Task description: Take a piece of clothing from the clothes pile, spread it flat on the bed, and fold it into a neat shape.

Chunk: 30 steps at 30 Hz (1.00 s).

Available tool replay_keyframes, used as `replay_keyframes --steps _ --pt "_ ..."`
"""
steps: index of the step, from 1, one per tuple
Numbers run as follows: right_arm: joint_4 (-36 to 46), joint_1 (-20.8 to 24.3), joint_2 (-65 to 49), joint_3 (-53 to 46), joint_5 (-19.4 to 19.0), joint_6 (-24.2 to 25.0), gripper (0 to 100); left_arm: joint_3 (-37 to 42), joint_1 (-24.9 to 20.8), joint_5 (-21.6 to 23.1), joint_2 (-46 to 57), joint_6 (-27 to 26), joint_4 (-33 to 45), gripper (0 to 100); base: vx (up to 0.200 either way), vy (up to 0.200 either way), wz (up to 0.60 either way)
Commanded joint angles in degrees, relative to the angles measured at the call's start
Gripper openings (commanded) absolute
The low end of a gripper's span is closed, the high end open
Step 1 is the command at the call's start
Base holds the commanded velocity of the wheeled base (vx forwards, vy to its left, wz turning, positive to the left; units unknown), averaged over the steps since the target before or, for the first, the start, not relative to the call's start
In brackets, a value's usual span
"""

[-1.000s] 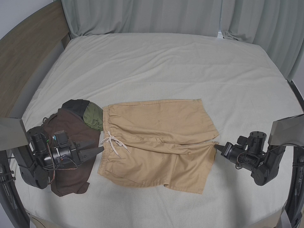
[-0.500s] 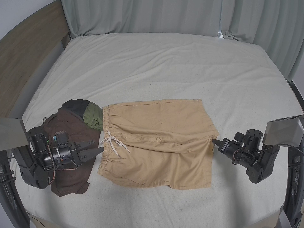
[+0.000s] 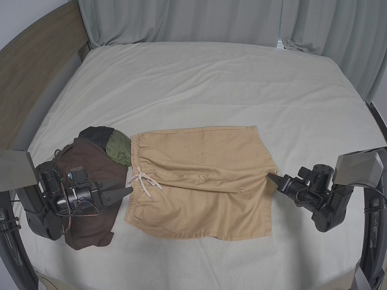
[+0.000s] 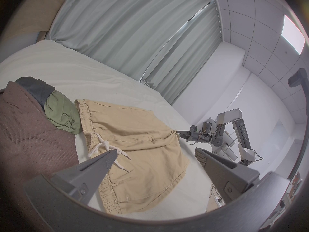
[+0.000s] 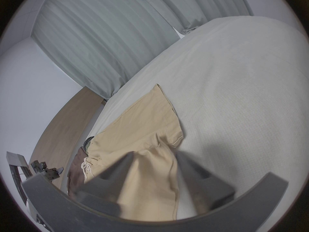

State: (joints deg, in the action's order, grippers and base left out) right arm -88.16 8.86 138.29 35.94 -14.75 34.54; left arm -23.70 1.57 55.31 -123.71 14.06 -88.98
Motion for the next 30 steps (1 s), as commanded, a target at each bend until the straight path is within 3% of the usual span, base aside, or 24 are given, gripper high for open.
replay_keyframes --steps 1,11,19,30 --pt "0.01 -0.69 -0.57 -0.08 -0.02 -0.96 100 -0.12 0.10 -0.03 -0.30 0.01 -0.05 100 0.000 0.000 0.00" --pt "0.01 -0.95 -7.33 -6.06 -0.45 -3.25 100 -0.74 0.71 0.68 -2.06 -2.28 0.03 100 0.000 0.000 0.00" --pt "0.01 0.10 -8.21 -12.91 -4.23 -8.52 100 0.32 0.45 1.38 -1.97 -2.10 0.03 100 0.000 0.000 0.00" --pt "0.01 1.33 -8.56 -15.46 -5.29 -8.87 100 0.85 0.80 1.03 -5.14 -1.75 0.21 100 0.000 0.000 0.00"
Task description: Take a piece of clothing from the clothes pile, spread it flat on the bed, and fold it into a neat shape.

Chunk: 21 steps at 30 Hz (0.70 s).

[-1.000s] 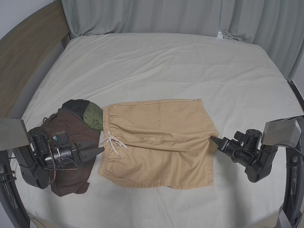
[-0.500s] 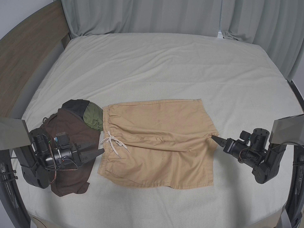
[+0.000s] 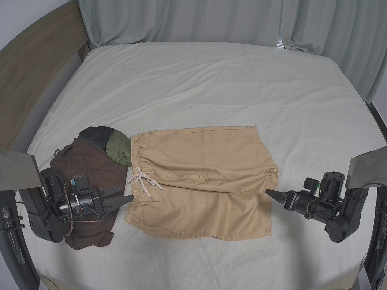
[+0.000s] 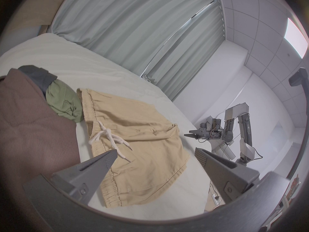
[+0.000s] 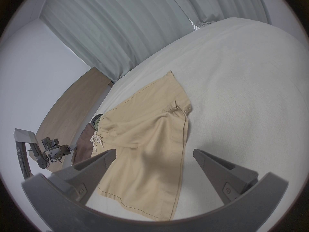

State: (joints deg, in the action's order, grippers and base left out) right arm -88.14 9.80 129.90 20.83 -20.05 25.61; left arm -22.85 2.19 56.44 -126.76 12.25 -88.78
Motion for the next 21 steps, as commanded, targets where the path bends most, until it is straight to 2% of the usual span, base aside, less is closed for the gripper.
replay_keyframes --steps 1,21 --pt "-0.02 0.48 -0.18 -0.44 0.10 0.05 100 -0.09 0.27 -0.10 -2.88 -0.03 0.01 100 0.000 0.000 0.00" --pt "-0.02 0.48 0.26 -0.44 0.19 0.05 100 -1.24 2.02 -0.19 -11.67 -0.12 0.01 100 0.000 0.000 0.00"
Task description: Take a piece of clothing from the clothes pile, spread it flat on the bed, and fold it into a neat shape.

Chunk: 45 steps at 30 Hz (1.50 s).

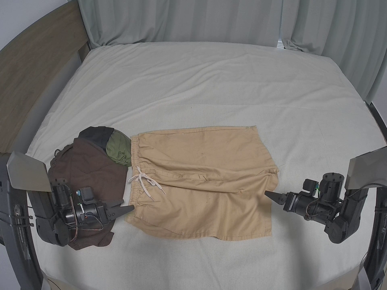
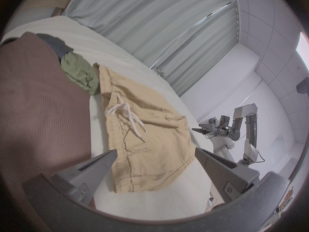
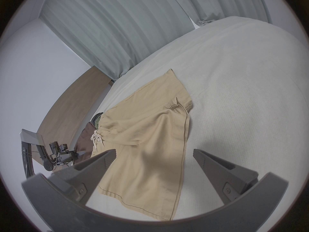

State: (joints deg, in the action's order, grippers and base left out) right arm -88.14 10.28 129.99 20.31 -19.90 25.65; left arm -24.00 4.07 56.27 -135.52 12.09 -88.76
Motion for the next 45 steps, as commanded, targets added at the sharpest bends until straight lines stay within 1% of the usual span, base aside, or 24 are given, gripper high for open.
replay_keyframes --steps 1,8,22,27,34,35,36,45 --pt "-0.02 0.01 0.18 0.08 0.03 0.02 100 -0.17 0.41 -0.02 -3.61 -0.05 -0.01 100 0.000 0.000 0.00" --pt "-0.02 0.09 0.27 0.08 0.03 0.02 100 -1.22 0.67 -0.20 -8.09 0.04 0.08 100 0.000 0.000 0.00" --pt "-0.02 0.09 0.35 0.26 -0.06 0.02 100 -3.24 0.50 -0.46 -12.84 0.04 0.08 100 0.000 0.000 0.00" --pt "-0.02 0.09 0.35 0.34 -0.06 0.02 100 -5.26 -0.03 -2.13 -13.45 -0.05 -0.01 100 0.000 0.000 0.00" --pt "-0.02 0.09 0.35 0.43 -0.06 0.02 100 -6.32 -0.56 -2.57 -13.80 0.04 0.08 100 0.000 0.000 0.00" --pt "-0.02 0.09 0.35 0.43 0.03 0.02 100 -6.76 -0.56 -3.27 -13.98 0.04 -0.01 100 0.000 0.000 0.00" --pt "-0.02 0.09 0.35 0.34 0.03 0.02 100 -6.85 -0.56 -3.54 -13.98 0.04 -0.01 0 0.000 0.000 0.00" --pt "-0.02 -0.08 0.53 -0.80 -0.41 -0.07 100 -6.76 -0.56 -3.36 -13.98 0.12 -0.10 0 0.000 0.000 0.00"
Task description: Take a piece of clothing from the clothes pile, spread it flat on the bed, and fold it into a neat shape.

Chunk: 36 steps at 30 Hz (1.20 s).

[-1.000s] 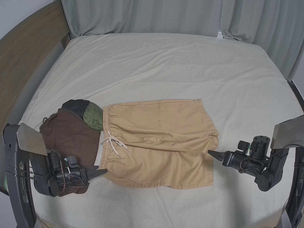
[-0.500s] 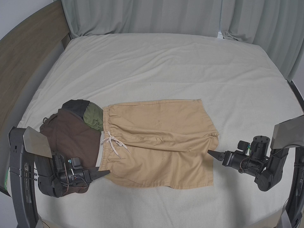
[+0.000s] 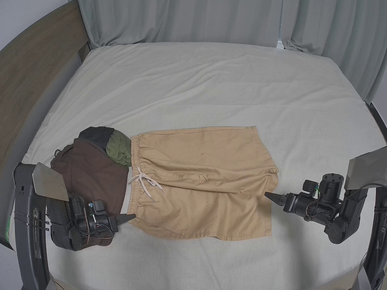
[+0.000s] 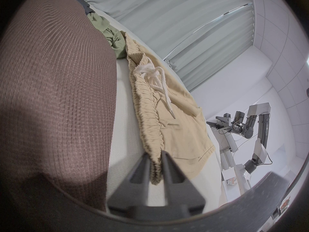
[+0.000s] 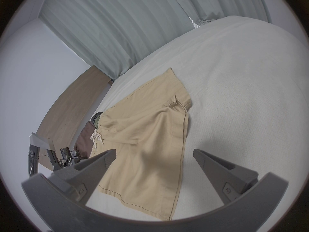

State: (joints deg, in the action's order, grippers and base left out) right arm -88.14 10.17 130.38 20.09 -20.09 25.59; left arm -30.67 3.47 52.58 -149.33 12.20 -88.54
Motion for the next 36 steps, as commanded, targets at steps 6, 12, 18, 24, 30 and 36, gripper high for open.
replay_keyframes --steps 6,12,18,24,30,36 --pt "-0.02 -0.67 0.23 -3.39 -5.05 -2.12 100 -1.50 0.48 0.77 0.01 0.01 -0.41 0 0.000 0.000 0.00" --pt "-0.10 -1.73 4.62 -4.62 -6.80 -6.25 100 -2.20 0.74 0.86 0.18 -0.07 -0.41 0 0.000 0.000 0.00" --pt "-0.10 -0.76 7.87 -5.59 -6.72 -7.39 100 -2.29 0.74 1.21 0.18 -0.07 -0.41 0 0.000 0.000 0.00" --pt "-0.10 0.38 9.37 -6.29 -6.72 -7.48 100 -2.64 0.83 1.21 -0.17 0.01 -0.41 0 0.000 0.000 0.00" --pt "-0.10 2.49 10.16 -6.29 -6.63 -7.39 100 -2.46 0.83 1.21 -0.52 -0.34 -0.41 0 0.000 0.000 0.00" --pt "-0.28 3.46 11.13 -6.12 -6.63 -7.22 100 -2.46 0.83 1.21 -0.61 -0.34 -0.41 0 0.000 0.000 0.00"
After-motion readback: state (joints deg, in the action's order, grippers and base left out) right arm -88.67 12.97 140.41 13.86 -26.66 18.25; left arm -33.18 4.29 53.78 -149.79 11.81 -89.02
